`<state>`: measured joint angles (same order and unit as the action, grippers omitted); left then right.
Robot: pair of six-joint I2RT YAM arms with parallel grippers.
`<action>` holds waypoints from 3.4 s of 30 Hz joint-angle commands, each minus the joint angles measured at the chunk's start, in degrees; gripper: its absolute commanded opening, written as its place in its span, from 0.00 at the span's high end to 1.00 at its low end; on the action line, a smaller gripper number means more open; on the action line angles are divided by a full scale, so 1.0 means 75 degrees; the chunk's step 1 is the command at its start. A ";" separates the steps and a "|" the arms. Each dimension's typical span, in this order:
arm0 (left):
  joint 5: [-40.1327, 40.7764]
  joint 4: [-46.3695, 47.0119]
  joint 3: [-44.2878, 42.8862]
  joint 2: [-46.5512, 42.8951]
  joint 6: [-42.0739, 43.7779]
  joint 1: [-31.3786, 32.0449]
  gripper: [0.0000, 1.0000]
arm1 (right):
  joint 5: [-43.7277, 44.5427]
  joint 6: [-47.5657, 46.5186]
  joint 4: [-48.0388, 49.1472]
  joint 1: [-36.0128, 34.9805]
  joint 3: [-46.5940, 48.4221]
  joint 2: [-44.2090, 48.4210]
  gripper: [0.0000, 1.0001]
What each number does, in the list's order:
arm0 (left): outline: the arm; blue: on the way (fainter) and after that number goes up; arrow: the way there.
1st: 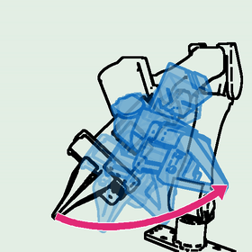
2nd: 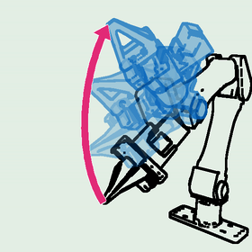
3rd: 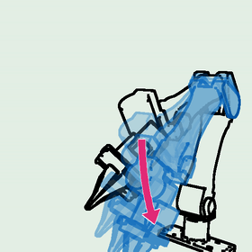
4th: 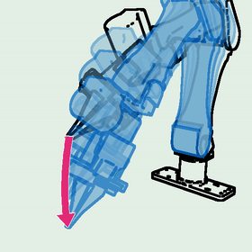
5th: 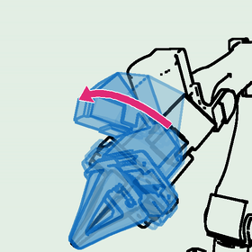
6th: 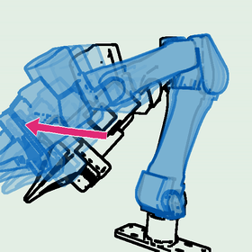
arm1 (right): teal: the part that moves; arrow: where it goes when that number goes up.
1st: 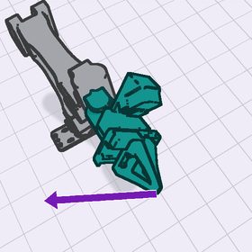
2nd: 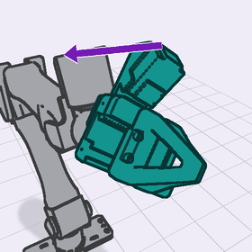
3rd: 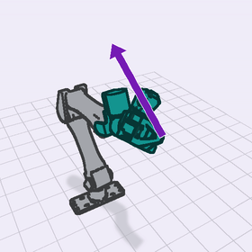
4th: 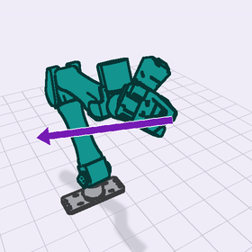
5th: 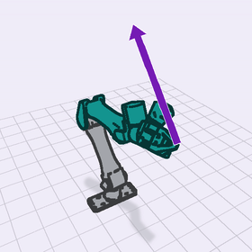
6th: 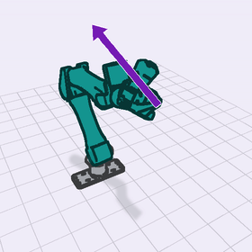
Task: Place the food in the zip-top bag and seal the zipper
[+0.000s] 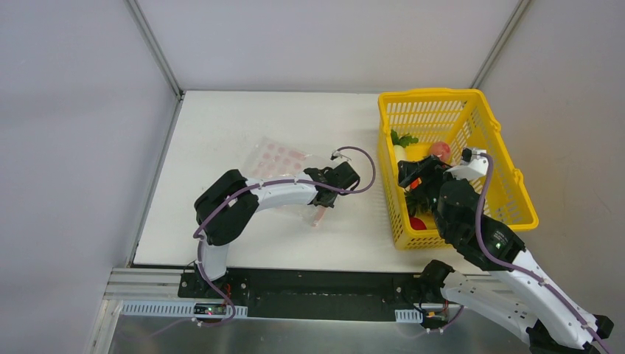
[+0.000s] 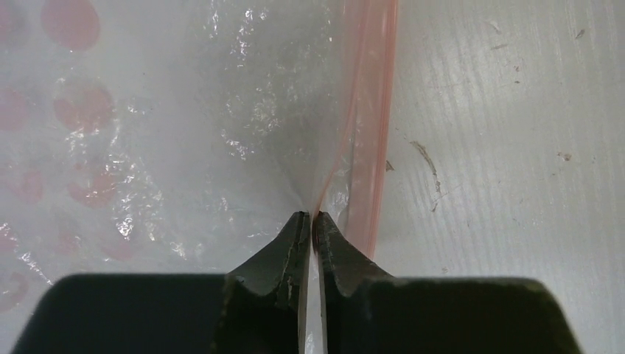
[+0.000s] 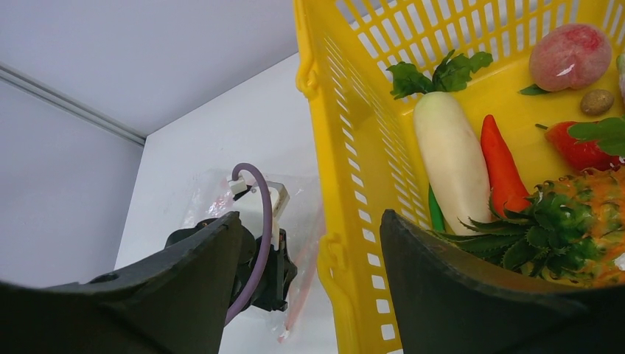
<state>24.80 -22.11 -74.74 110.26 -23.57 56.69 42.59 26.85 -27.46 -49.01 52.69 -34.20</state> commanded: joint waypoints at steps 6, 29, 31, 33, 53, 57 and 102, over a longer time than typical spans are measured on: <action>0.0405 0.0050 0.0262 -0.0490 -0.0175 0.0078 1.00 | -0.0155 0.0122 0.0108 0.0003 -0.0008 -0.0149 0.29; 0.0578 0.0050 0.2363 -0.5383 -0.0994 0.0073 1.00 | -0.5398 0.0369 0.1682 0.0019 0.0616 -0.2670 0.40; 0.0380 0.0053 0.2447 -0.5705 -0.0965 0.0071 1.00 | -0.5601 0.0555 0.2074 0.0009 0.0521 -0.2967 0.41; 0.0182 0.0076 0.2562 -0.6062 -0.0970 0.0074 1.00 | -0.5951 0.0692 0.2438 0.0010 0.0426 -0.3272 0.44; -0.0865 -0.0204 0.2794 -0.7216 -0.0689 0.0076 1.00 | -0.6099 0.1427 0.3944 0.0042 0.0420 -0.5385 0.78; -0.0667 -0.0305 0.2749 -0.7364 -0.0672 0.0078 0.98 | -0.6179 0.1519 0.4068 0.0037 0.0324 -0.5403 1.00; 0.0969 -0.1510 0.1376 -0.6184 0.0332 0.1279 0.67 | -0.5976 0.2669 0.4177 0.0029 0.0462 -0.5229 1.00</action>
<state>33.12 -33.43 -64.66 64.18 -22.83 65.63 -2.39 46.11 2.31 -48.93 54.61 -74.78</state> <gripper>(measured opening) 0.336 0.009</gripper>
